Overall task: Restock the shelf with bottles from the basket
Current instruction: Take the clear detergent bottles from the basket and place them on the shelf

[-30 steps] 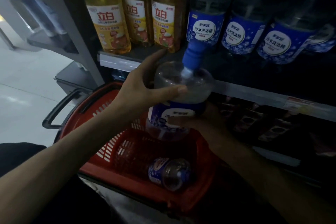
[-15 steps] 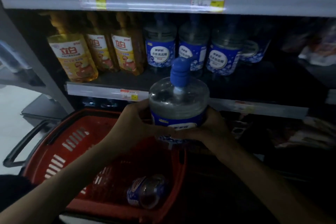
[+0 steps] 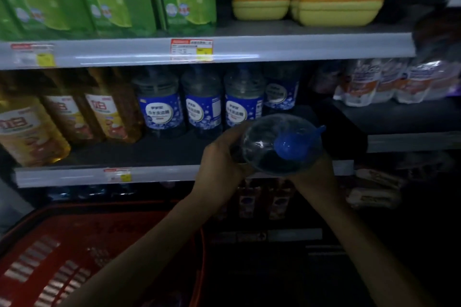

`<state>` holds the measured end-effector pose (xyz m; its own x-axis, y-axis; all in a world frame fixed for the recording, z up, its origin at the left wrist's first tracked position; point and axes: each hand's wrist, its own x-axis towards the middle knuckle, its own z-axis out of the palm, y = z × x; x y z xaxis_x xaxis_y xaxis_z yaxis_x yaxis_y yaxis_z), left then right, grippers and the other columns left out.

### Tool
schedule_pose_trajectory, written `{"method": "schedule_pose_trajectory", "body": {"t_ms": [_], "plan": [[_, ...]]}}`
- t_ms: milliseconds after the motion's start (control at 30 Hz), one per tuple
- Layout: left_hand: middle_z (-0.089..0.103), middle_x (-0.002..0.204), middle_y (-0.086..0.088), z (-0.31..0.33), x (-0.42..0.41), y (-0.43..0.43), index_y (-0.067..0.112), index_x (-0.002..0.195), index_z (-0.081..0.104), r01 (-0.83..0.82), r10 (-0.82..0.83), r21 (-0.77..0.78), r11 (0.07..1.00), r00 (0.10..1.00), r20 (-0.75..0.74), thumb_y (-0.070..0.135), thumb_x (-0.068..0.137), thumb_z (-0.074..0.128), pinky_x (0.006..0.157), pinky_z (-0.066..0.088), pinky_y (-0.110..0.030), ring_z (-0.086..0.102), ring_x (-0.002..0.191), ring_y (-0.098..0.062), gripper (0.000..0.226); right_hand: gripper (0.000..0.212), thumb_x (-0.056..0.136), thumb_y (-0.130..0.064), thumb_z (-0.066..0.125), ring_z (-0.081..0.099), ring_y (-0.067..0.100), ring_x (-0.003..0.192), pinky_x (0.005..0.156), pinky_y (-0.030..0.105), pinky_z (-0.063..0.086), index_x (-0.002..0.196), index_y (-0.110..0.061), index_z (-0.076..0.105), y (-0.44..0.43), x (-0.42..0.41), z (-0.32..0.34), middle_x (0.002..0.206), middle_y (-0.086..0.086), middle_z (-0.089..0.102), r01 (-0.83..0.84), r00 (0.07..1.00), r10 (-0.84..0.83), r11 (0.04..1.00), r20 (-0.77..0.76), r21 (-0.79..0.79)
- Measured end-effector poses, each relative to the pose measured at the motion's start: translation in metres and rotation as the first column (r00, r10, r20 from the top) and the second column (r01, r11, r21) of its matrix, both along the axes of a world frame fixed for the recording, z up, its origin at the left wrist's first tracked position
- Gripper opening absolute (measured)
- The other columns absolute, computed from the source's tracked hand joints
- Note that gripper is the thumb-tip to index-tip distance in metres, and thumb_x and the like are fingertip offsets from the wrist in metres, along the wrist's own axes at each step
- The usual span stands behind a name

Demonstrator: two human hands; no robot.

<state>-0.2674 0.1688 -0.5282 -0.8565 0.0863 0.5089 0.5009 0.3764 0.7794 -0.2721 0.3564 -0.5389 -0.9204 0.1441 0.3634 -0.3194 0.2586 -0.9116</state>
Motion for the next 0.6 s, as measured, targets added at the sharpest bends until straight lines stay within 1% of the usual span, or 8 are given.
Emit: {"method": "schedule_pose_trajectory", "body": {"t_ms": [33, 100, 167, 267, 333, 400, 500, 600], "plan": [[0.065, 0.114, 0.04, 0.001, -0.006, 0.008, 0.056, 0.124, 0.053, 0.0, 0.0, -0.007, 1.0, 1.0, -0.015, 0.008, 0.072, 0.093, 0.092, 0.054, -0.014, 0.063, 0.113, 0.011, 0.082, 0.04, 0.079, 0.003, 0.079, 0.061, -0.015, 0.082, 0.073, -0.002, 0.041, 0.093, -0.026, 0.056, 0.004, -0.007, -0.002, 0.078, -0.023, 0.067, 0.043, 0.999, -0.044, 0.997, -0.018, -0.057], [0.064, 0.116, 0.039, 0.0, -0.018, 0.02, 0.055, 0.125, 0.053, 0.015, -0.016, -0.008, 1.0, 1.0, -0.026, 0.01, 0.073, 0.092, 0.096, 0.054, -0.017, 0.062, 0.115, 0.01, 0.079, 0.041, 0.081, 0.009, 0.077, 0.061, -0.004, 0.087, 0.073, -0.001, 0.042, 0.1, -0.021, 0.056, 0.014, -0.021, -0.006, 0.088, -0.026, 0.064, 0.068, 0.998, -0.066, 0.99, 0.022, -0.124], [0.066, 0.12, 0.03, -0.005, -0.032, 0.03, 0.045, 0.13, 0.056, 0.042, -0.042, -0.004, 0.999, 0.999, -0.009, 0.01, 0.073, 0.093, 0.098, 0.055, -0.021, 0.064, 0.116, 0.007, 0.076, 0.05, 0.078, 0.012, 0.078, 0.057, 0.012, 0.101, 0.075, 0.003, 0.043, 0.11, -0.017, 0.054, 0.024, -0.032, -0.009, 0.097, -0.018, 0.058, 0.048, 0.996, -0.036, 0.987, 0.082, -0.153], [0.071, 0.125, 0.015, -0.013, -0.055, 0.041, 0.03, 0.139, 0.06, 0.08, -0.08, -0.003, 0.997, 0.996, 0.047, 0.01, 0.071, 0.094, 0.099, 0.057, -0.027, 0.066, 0.118, -0.002, 0.078, 0.062, 0.073, 0.006, 0.085, 0.054, 0.015, 0.114, 0.093, 0.019, 0.044, 0.116, -0.024, 0.052, 0.035, -0.047, -0.011, 0.112, -0.011, 0.059, 0.058, 0.989, -0.031, 0.979, 0.143, -0.193], [0.072, 0.126, 0.012, -0.016, -0.065, 0.047, 0.021, 0.14, 0.062, 0.094, -0.094, 0.008, 0.996, 0.993, 0.065, 0.013, 0.068, 0.096, 0.099, 0.056, -0.024, 0.066, 0.117, -0.003, 0.079, 0.063, 0.072, 0.005, 0.085, 0.055, 0.016, 0.116, 0.097, 0.019, 0.046, 0.122, -0.021, 0.055, 0.04, -0.052, -0.012, 0.121, -0.003, 0.06, 0.052, 0.986, -0.005, 0.959, 0.169, -0.278], [0.071, 0.125, 0.013, -0.019, -0.072, 0.053, 0.022, 0.139, 0.062, 0.112, -0.112, 0.005, 0.994, 0.991, 0.071, 0.014, 0.066, 0.097, 0.098, 0.054, -0.019, 0.066, 0.116, 0.001, 0.082, 0.068, 0.069, 0.003, 0.088, 0.056, 0.013, 0.113, 0.094, 0.018, 0.047, 0.124, -0.021, 0.057, 0.043, -0.059, -0.015, 0.115, -0.008, 0.062, 0.059, 0.982, -0.011, 0.965, 0.186, -0.257], [0.068, 0.122, 0.023, -0.021, -0.078, 0.062, 0.034, 0.133, 0.059, 0.143, -0.145, 0.037, 0.989, 0.985, 0.093, 0.02, 0.063, 0.096, 0.098, 0.053, -0.018, 0.063, 0.116, 0.008, 0.081, 0.073, 0.061, 0.0, 0.093, 0.06, 0.009, 0.102, 0.093, 0.024, 0.046, 0.116, -0.03, 0.055, 0.052, -0.066, -0.021, 0.102, -0.023, 0.058, 0.055, 0.98, -0.014, 0.978, 0.198, -0.202], [0.065, 0.12, 0.028, -0.018, -0.086, 0.067, 0.03, 0.136, 0.059, 0.148, -0.15, 0.028, 0.989, 0.984, 0.099, 0.029, 0.058, 0.095, 0.098, 0.049, -0.011, 0.061, 0.114, 0.013, 0.086, 0.069, 0.061, -0.009, 0.095, 0.065, 0.015, 0.105, 0.094, 0.033, 0.054, 0.121, -0.022, 0.062, 0.066, -0.073, -0.025, 0.107, -0.013, 0.067, 0.022, 0.978, -0.019, 1.0, 0.208, -0.014]]}}
